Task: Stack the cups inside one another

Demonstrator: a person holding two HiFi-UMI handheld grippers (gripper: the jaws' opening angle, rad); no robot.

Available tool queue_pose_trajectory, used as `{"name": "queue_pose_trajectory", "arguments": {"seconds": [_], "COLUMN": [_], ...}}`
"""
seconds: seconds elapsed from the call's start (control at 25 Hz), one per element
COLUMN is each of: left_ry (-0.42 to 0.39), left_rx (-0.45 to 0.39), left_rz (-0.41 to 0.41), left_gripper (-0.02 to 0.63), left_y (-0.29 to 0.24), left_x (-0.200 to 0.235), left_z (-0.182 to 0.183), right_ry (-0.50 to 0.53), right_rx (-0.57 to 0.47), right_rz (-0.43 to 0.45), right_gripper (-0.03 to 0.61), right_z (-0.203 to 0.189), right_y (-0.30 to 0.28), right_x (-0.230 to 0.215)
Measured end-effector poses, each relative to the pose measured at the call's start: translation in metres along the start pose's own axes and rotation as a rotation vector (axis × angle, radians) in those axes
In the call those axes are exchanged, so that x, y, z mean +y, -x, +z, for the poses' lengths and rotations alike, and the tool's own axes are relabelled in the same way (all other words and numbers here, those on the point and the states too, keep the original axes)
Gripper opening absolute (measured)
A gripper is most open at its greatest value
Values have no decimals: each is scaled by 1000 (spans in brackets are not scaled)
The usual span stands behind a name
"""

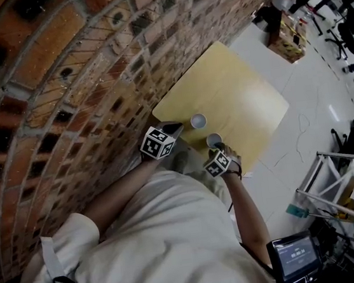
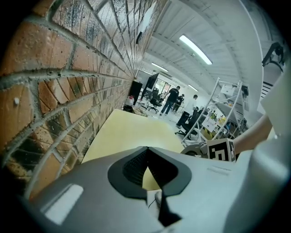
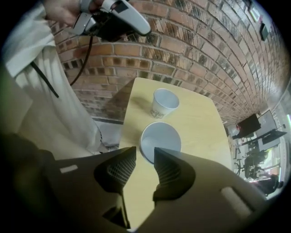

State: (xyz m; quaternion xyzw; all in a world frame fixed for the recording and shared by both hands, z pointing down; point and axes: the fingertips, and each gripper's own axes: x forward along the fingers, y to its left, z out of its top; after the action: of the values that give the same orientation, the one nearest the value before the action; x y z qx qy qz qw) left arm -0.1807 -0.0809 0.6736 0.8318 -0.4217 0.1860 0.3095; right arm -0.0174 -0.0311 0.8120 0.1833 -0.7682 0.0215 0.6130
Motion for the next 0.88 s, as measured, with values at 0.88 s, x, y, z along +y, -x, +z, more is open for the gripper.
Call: {"name": "queue_pose_trajectory", "arguments": {"seconds": [0.88], "left_ry": [-146], "left_rx": [-86], "left_rz": [-17], "left_gripper": [20], "left_y": [-10], "left_x": [-19], "left_z": [51], "right_ry": [-572], "right_rx": [-512], "right_rz": [-280], "right_gripper": [163], "right_z": [-32], "right_y": [153], "right_x": [-92]}}
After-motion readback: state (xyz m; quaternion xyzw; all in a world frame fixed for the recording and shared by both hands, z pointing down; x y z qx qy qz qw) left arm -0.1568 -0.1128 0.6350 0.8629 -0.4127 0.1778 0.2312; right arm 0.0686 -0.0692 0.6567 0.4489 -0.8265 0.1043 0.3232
